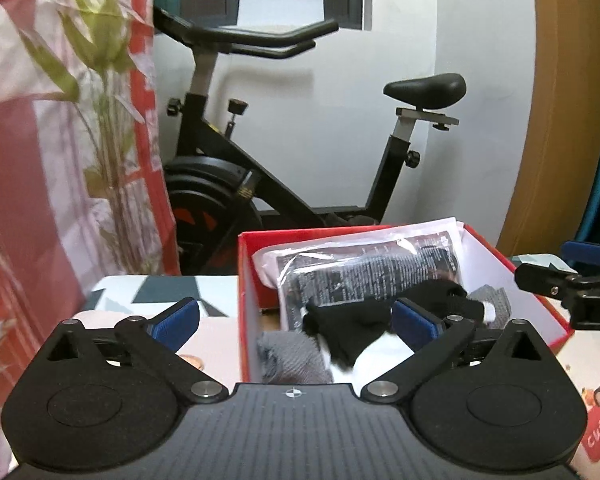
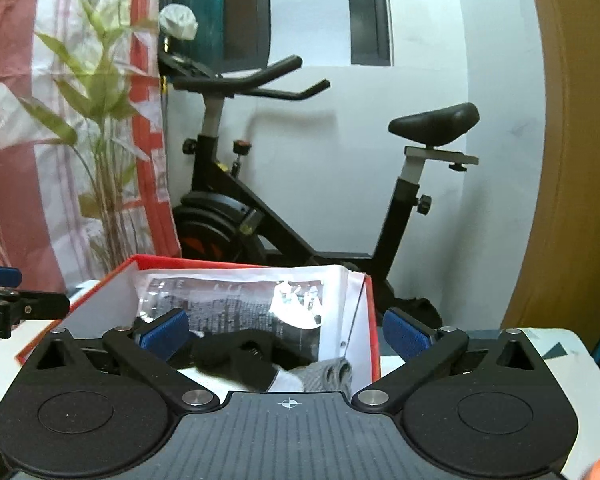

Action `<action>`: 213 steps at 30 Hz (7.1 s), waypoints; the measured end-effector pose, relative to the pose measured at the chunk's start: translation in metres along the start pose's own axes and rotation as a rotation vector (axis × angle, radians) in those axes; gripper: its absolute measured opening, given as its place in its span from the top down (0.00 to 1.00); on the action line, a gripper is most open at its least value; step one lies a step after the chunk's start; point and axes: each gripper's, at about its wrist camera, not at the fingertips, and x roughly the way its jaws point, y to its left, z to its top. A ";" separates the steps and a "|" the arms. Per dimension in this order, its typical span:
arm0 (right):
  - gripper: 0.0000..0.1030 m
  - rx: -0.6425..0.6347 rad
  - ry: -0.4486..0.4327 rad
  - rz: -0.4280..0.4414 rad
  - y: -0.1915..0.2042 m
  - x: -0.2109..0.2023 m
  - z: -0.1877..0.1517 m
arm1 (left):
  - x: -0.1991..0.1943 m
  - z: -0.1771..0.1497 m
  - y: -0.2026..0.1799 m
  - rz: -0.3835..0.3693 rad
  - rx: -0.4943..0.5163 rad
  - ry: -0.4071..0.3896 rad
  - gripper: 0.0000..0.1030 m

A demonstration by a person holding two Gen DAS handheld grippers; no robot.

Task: Organize soft objects
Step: 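Move both grippers to the black eye mask on the red mat, then close both grippers on the black eye mask, one at each strap end, then lift the eye mask with both grippers and carry it over the box, then lower the eye mask with both grippers into the red box, then open both grippers to release the eye mask and withdraw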

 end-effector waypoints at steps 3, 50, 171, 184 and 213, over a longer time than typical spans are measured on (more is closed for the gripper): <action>0.00 0.010 -0.021 0.014 0.004 -0.019 -0.012 | -0.021 -0.012 0.000 0.022 0.007 -0.024 0.00; 0.00 -0.050 0.451 0.071 0.030 -0.046 -0.166 | -0.043 -0.158 -0.009 0.018 -0.151 0.283 0.00; 0.72 0.031 0.173 0.273 0.014 0.019 -0.004 | -0.012 -0.006 -0.012 -0.146 -0.130 -0.043 0.84; 0.71 0.176 0.352 0.232 -0.011 0.046 -0.023 | 0.031 -0.021 -0.004 -0.190 -0.152 0.184 0.83; 0.33 0.163 0.487 0.126 -0.005 0.057 -0.007 | 0.056 -0.005 -0.003 -0.141 -0.087 0.278 0.47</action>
